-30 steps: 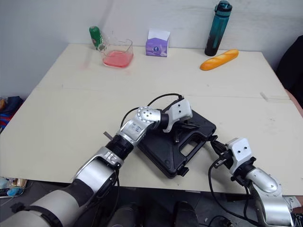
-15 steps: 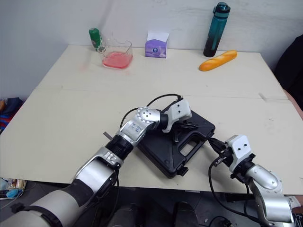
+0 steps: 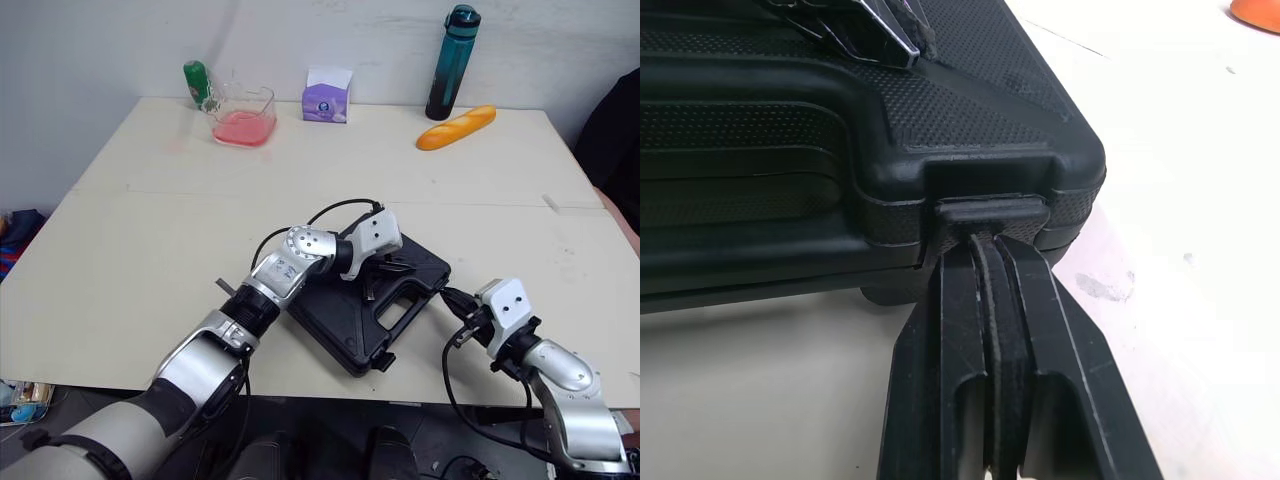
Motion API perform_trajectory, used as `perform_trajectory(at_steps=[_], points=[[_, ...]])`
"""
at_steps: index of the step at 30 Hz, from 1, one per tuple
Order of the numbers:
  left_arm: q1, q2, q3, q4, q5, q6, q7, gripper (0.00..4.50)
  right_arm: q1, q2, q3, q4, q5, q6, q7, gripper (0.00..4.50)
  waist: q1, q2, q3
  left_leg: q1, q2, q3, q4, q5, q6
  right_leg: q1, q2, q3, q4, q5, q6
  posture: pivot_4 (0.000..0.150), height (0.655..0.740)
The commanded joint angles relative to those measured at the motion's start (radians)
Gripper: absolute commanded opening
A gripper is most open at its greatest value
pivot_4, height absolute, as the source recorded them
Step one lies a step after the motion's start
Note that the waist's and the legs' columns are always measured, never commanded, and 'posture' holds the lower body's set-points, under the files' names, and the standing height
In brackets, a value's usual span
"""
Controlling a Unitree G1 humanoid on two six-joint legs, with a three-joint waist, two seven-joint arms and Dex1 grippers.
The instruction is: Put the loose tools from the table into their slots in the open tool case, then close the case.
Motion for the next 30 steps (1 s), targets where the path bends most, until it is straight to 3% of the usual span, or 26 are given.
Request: perform_trajectory(at_steps=[1,14,18,24,30], points=[[0.101,0.002,-0.106,0.094,0.084,0.093,-0.027,0.01,-0.052,-0.017,-0.01,-0.045,0.031,-0.016,0.022,0.0,-0.001,0.0,0.0,0.0,0.0,0.0,0.0,0.0,0.0,0.0,0.0,0.0,0.0,0.0,0.0,0.15,0.74],[0.105,0.007,-0.123,0.126,0.125,0.118,-0.013,0.01,-0.114,-0.016,0.045,-0.062,0.017,0.065,0.014,0.0,0.006,-0.002,-0.009,0.001,0.001,-0.002,0.0,-0.004,0.002,0.002,-0.003,-0.002,-0.002,0.0,-0.001,0.15,0.74],[0.108,0.011,-0.118,0.116,0.121,0.121,-0.01,0.01,-0.1,-0.026,0.041,-0.076,0.022,0.08,0.014,0.0,0.007,-0.002,-0.01,0.001,0.001,-0.01,0.0,-0.004,-0.001,0.01,-0.004,-0.003,-0.01,-0.001,-0.001,0.15,0.74],[0.106,0.03,-0.094,0.082,0.106,0.088,-0.01,0.01,-0.069,-0.046,-0.031,-0.108,0.077,0.068,0.041,0.0,0.007,-0.002,-0.01,0.004,0.001,-0.014,0.0,-0.007,0.001,0.016,-0.005,-0.005,-0.013,0.0,-0.001,0.15,0.74],[0.112,0.047,-0.021,-0.067,0.025,-0.02,-0.057,0.01,-0.019,-0.07,-0.105,-0.122,0.117,0.035,0.087,0.0,0.002,0.004,-0.006,0.003,0.002,-0.014,-0.001,-0.007,0.001,0.015,-0.004,-0.005,-0.013,0.0,-0.001,0.15,0.74]])
